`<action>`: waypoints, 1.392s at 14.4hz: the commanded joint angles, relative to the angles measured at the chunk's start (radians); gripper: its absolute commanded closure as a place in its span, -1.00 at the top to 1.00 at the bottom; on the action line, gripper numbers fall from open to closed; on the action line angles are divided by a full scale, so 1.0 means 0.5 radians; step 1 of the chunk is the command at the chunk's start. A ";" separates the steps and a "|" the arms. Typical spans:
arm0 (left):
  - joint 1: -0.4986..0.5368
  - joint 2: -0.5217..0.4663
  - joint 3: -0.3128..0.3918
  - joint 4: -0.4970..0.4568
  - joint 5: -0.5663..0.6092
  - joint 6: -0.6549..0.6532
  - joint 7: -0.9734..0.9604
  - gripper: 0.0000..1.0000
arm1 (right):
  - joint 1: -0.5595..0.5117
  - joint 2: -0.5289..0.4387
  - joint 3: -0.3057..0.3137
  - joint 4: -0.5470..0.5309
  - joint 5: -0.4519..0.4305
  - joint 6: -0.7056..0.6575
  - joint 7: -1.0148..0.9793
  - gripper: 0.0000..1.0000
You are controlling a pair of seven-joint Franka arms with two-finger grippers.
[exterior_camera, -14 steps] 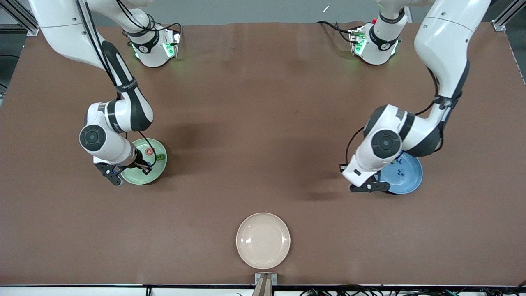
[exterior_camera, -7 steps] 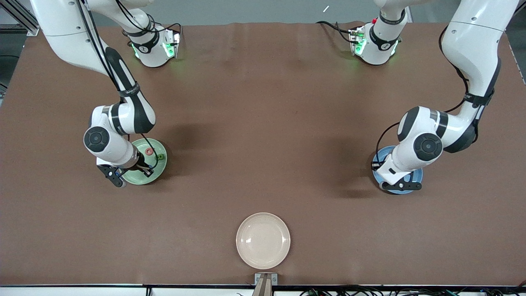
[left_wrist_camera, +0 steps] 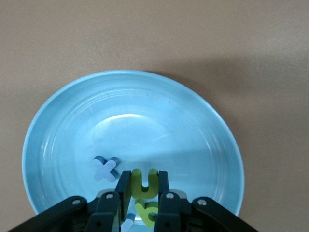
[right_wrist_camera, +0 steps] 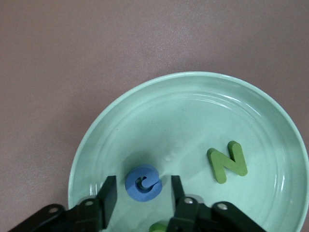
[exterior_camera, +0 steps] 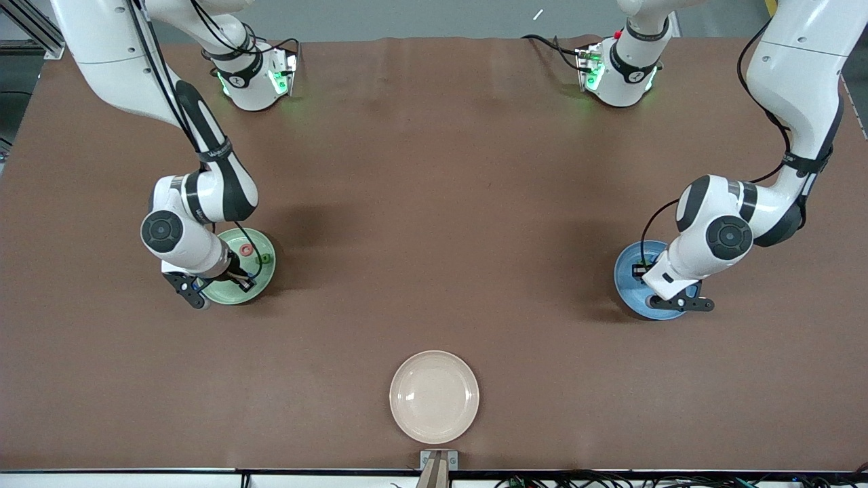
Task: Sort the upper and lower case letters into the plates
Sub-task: 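Lower the C into the green plate while the left gripper lowers the u, then open both grippers and lift them away from the plates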
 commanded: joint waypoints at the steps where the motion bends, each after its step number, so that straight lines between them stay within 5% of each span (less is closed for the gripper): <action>1: 0.010 0.042 -0.013 -0.010 0.055 0.090 0.007 -0.78 | -0.049 -0.065 0.043 0.012 -0.010 -0.126 -0.028 1.00; 8: 0.013 0.113 -0.010 0.018 0.125 0.140 0.004 -0.69 | -0.049 -0.332 0.049 0.337 -0.004 -1.079 -0.560 1.00; 10: 0.013 0.098 -0.010 0.021 0.125 0.140 0.010 -0.20 | -0.086 -0.378 0.046 0.444 -0.004 -1.294 -0.834 1.00; 12: 0.022 0.083 -0.010 0.027 0.125 0.140 0.013 0.74 | -0.141 -0.421 0.046 0.548 -0.004 -1.497 -1.122 1.00; 13: 0.032 0.077 -0.013 0.048 0.122 0.122 0.016 0.99 | -0.163 -0.430 0.043 0.598 -0.004 -1.577 -1.209 1.00; 20: 0.074 -0.104 -0.105 0.150 0.031 -0.228 0.022 0.99 | -0.310 -0.421 0.037 1.036 -0.004 -2.101 -1.412 1.00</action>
